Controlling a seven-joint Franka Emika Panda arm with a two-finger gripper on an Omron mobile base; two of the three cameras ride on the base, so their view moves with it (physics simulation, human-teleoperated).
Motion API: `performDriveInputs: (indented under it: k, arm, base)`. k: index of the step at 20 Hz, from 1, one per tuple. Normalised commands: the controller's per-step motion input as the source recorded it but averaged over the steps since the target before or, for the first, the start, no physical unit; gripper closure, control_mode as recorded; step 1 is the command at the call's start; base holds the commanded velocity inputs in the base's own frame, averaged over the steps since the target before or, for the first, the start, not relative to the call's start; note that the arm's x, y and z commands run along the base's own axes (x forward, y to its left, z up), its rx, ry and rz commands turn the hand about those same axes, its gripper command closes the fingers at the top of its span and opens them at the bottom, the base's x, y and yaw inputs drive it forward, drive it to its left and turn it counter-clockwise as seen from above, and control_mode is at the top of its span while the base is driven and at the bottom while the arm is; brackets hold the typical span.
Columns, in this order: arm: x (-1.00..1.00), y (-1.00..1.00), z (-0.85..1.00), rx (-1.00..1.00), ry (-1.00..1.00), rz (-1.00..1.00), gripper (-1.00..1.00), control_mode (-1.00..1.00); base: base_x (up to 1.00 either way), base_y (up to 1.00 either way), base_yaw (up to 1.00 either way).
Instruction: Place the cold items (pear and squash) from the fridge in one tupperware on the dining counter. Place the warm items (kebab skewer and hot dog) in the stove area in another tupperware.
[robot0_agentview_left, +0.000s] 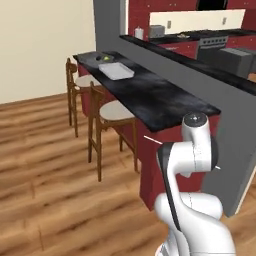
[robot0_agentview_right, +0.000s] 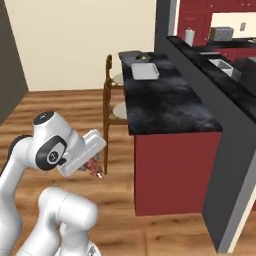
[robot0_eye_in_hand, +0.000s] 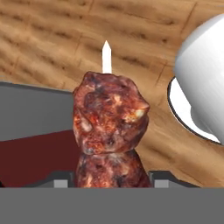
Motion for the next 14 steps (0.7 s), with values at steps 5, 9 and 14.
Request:
performDriveInputs:
  k: [5,9,14]
  arm:
    - [0.00,0.00,0.00,0.00,0.00,0.00,1.00,1.00]
    - [0.00,0.00,0.00,0.00,0.00,0.00,1.00,1.00]
    - [0.00,0.00,0.00,0.00,0.00,0.00,1.00,1.00]
  base:
    - [0.78,1.00,-0.38]
    - [0.86,1.00,-0.35]
    - [0.79,1.00,-0.37]
